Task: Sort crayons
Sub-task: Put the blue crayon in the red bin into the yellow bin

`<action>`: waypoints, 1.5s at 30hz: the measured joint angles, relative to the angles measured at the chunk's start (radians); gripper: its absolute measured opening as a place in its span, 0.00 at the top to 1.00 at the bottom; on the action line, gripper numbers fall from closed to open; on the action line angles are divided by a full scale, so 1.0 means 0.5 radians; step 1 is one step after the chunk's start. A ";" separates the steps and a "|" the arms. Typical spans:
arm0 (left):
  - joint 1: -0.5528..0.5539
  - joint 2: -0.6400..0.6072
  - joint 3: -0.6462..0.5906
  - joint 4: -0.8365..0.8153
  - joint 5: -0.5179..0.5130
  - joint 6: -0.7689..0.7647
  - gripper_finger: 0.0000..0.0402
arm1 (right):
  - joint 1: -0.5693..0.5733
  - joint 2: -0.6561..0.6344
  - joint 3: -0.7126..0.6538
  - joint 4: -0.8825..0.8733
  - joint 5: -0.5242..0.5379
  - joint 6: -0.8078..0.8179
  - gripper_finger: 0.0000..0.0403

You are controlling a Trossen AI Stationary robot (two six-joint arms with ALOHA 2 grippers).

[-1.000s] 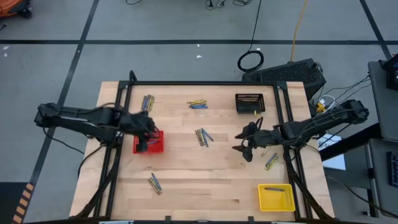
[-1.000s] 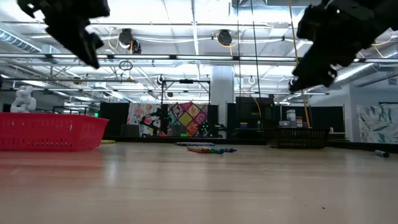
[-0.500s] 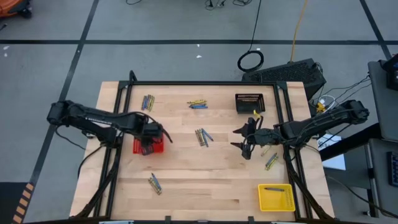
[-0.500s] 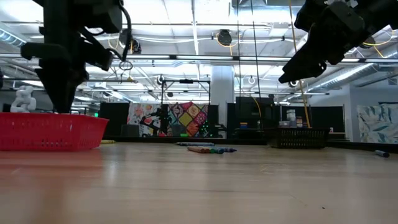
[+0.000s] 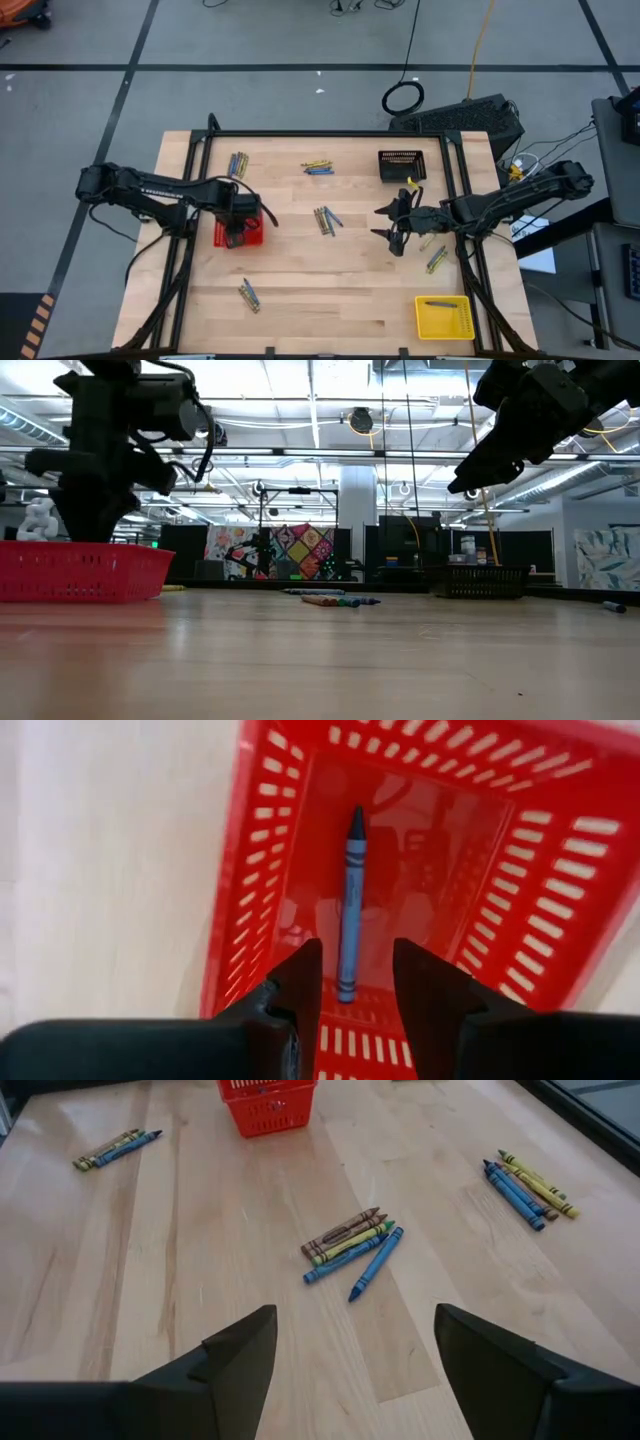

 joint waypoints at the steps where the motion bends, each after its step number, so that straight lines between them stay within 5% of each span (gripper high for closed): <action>1: -0.006 0.001 -0.012 0.002 0.000 0.019 0.71 | 0.000 0.000 0.000 0.000 0.000 0.000 0.37; 21: -0.019 0.032 -0.099 0.260 -0.009 -0.048 0.71 | 0.000 0.000 -0.001 0.000 0.000 0.000 0.37; 36: -0.030 0.362 -0.094 0.257 -0.013 -0.136 0.72 | 0.000 0.000 -0.001 0.000 -0.001 0.000 0.37; 45: -0.030 0.385 -0.091 0.255 -0.010 -0.138 0.97 | 0.000 0.000 0.000 0.000 -0.001 0.000 0.37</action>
